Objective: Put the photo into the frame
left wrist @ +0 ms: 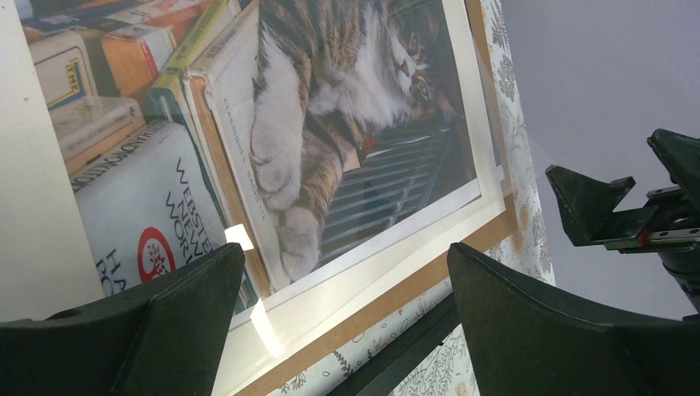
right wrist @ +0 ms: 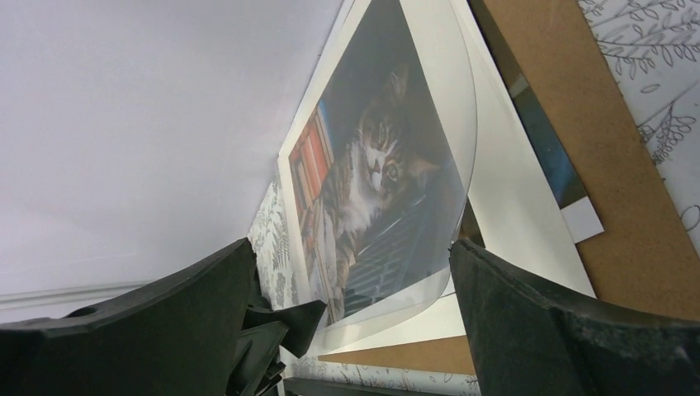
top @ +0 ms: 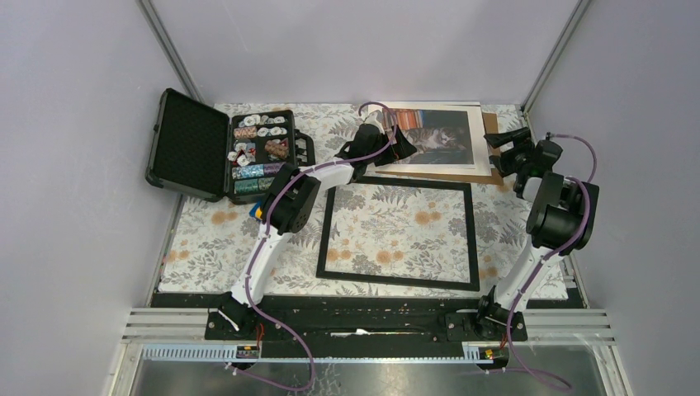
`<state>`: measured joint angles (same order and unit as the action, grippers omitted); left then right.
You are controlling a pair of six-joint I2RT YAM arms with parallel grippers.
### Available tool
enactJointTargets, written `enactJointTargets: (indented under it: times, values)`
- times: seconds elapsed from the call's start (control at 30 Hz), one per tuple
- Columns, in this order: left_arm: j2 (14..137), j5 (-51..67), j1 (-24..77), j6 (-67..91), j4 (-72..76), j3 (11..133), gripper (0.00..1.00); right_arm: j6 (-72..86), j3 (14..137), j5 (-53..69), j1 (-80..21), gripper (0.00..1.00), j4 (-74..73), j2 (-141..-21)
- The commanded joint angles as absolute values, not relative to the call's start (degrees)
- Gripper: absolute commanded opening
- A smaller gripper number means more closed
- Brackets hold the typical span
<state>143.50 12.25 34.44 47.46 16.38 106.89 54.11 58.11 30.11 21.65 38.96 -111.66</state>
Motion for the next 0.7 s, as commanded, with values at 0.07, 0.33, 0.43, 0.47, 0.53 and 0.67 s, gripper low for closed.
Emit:
enactJointTargets:
  times: [0.07, 0.33, 0.43, 0.47, 0.53, 0.67]
  values:
    - [144.3, 13.3, 34.3, 47.9, 17.6, 106.2, 0.99, 58.8, 55.7, 30.5, 22.2, 0.94, 47.5, -113.7]
    - [144.7, 14.0, 34.1, 48.7, 18.4, 106.1, 0.99, 59.3, 56.5, 28.6, 23.0, 0.93, 44.3, -115.2]
    - [144.9, 14.3, 34.2, 49.0, 18.5, 106.1, 0.99, 61.7, 55.9, 29.2, 23.0, 0.93, 47.1, -116.5]
    - [144.9, 14.2, 34.2, 49.0, 18.5, 106.2, 0.99, 62.7, 55.8, 29.7, 23.1, 0.92, 49.1, -117.2]
    - [144.9, 14.3, 34.2, 49.1, 18.6, 106.2, 0.99, 64.4, 55.7, 29.8, 23.0, 0.91, 51.8, -118.5]
    - [144.7, 14.4, 34.2, 49.3, 18.8, 106.0, 0.99, 66.5, 55.8, 28.9, 23.0, 0.83, 57.8, -121.4]
